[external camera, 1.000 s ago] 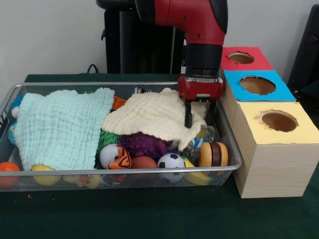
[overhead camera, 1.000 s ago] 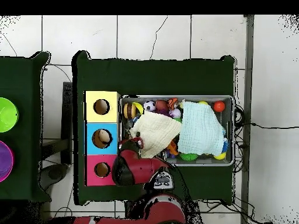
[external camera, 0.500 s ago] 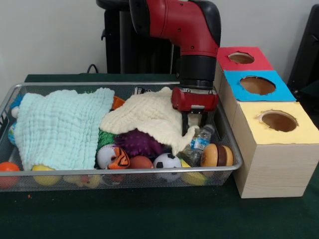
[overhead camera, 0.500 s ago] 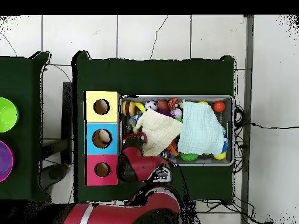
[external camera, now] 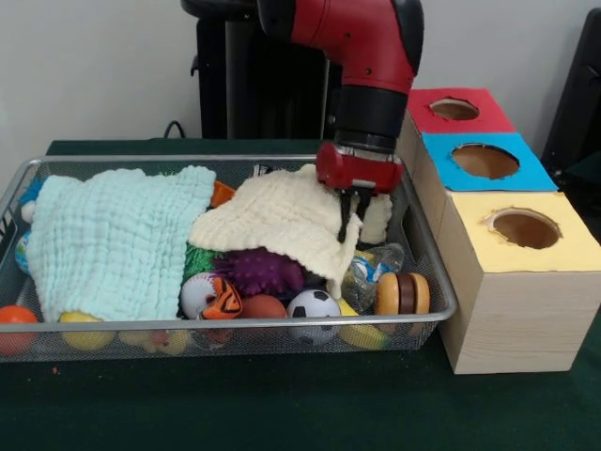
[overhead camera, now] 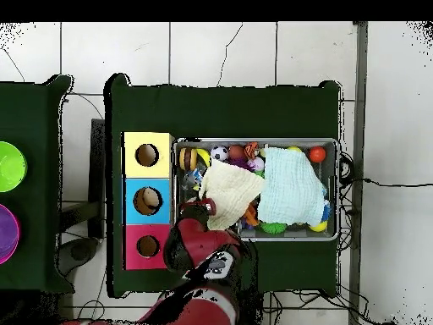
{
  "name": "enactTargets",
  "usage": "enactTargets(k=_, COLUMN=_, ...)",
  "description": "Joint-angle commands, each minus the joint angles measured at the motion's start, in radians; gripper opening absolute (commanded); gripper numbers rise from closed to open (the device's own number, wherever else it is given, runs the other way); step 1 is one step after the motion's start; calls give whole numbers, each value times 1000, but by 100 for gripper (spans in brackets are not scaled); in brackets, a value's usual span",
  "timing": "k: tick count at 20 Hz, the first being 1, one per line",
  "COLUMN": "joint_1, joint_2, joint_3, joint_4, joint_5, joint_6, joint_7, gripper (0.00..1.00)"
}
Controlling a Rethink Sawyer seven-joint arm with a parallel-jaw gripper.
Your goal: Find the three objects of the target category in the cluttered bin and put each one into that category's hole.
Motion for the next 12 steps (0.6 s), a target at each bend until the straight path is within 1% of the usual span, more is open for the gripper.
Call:
enactTargets(k=1, joint_1=21, joint_2=-156, joint_3=-286, joint_4=-58, joint_5=-209, joint_6=491, joint_7=-223, gripper=0)
enactTargets(k=2, joint_1=14, joint_2=-152, joint_3=-296, joint_4=-83, joint_5=-264, joint_6=487, joint_7=-235, gripper=0)
enactTargets(k=3, joint_1=-7, joint_2=-162, joint_3=-285, joint_4=-99, joint_5=-319, joint_6=474, joint_7=-238, gripper=0)
enactTargets(k=6, joint_1=-85, joint_2=-203, joint_3=-217, joint_4=-126, joint_5=-466, joint_6=459, joint_7=-230, gripper=0)
enactTargets(k=7, joint_1=-115, joint_2=-217, joint_3=-182, joint_4=-127, joint_5=-502, joint_6=456, joint_7=-221, gripper=0)
enactTargets(k=8, joint_1=-166, joint_2=-256, joint_3=-115, joint_4=-106, joint_5=-540, joint_6=454, joint_7=-223, gripper=0)
enactTargets(k=9, joint_1=-232, joint_2=-301, joint_3=-27, joint_4=-73, joint_5=-571, joint_6=470, joint_7=-241, gripper=0)
enactTargets(k=10, joint_1=-270, joint_2=-328, joint_3=34, joint_4=-47, joint_5=-619, joint_6=487, joint_7=-193, gripper=100)
enactTargets(k=12, joint_1=-339, joint_2=-370, joint_3=116, joint_4=10, joint_5=-604, joint_6=479, joint_7=-186, gripper=100)
